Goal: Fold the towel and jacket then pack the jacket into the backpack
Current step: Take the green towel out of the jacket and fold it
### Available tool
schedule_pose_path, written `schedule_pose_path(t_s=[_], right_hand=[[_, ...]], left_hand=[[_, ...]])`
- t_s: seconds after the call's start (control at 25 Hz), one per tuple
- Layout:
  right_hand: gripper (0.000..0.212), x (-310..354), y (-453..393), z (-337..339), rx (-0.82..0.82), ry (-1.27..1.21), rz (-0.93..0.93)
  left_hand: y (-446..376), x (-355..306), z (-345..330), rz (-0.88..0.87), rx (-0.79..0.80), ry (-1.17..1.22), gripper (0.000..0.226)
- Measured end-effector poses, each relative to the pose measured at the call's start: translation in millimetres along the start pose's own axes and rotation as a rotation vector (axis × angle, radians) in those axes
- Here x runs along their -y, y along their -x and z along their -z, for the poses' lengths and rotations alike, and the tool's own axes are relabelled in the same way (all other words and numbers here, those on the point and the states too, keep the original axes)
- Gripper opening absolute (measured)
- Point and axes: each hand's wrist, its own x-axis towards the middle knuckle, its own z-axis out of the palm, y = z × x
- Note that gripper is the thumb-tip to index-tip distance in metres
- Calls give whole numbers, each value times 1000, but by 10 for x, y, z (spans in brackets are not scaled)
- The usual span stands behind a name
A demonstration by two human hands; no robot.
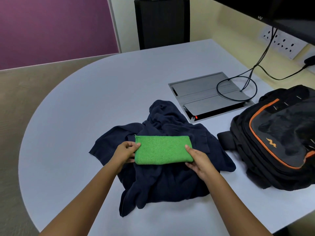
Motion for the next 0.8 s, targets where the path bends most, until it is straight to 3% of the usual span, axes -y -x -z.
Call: schedule_pose_path(t_s=[0.04,0.12,0.2,0.36,0.52,0.64,0.72,0.8], right_hand=[[18,17,47,-36,22,-291,-33],[34,15,127,-116,89,-702,-54],[47,-52,257,-254,169,-803,-70],[41,-269,513,-501,276,-648,-65],[43,-122,604,-478,305,-515,61],[45,-42,753,-511,452,-365,56],[47,-40,847,-597,542,-243,51],[48,-45,870,-718,588,-156,59]], left_hand=[[45,-23,4,15,48,6,14],[171,-69,-35,43,135,115,11],[315,-93,-101,74,187,275,13],[654,70,-267,75,236,363,7],[810,130,-235,67,213,383,22],[928,-2,-82,79,280,366,40],[1021,-71,-43,99,340,353,40],[1077,-78,-28,72,296,275,38]])
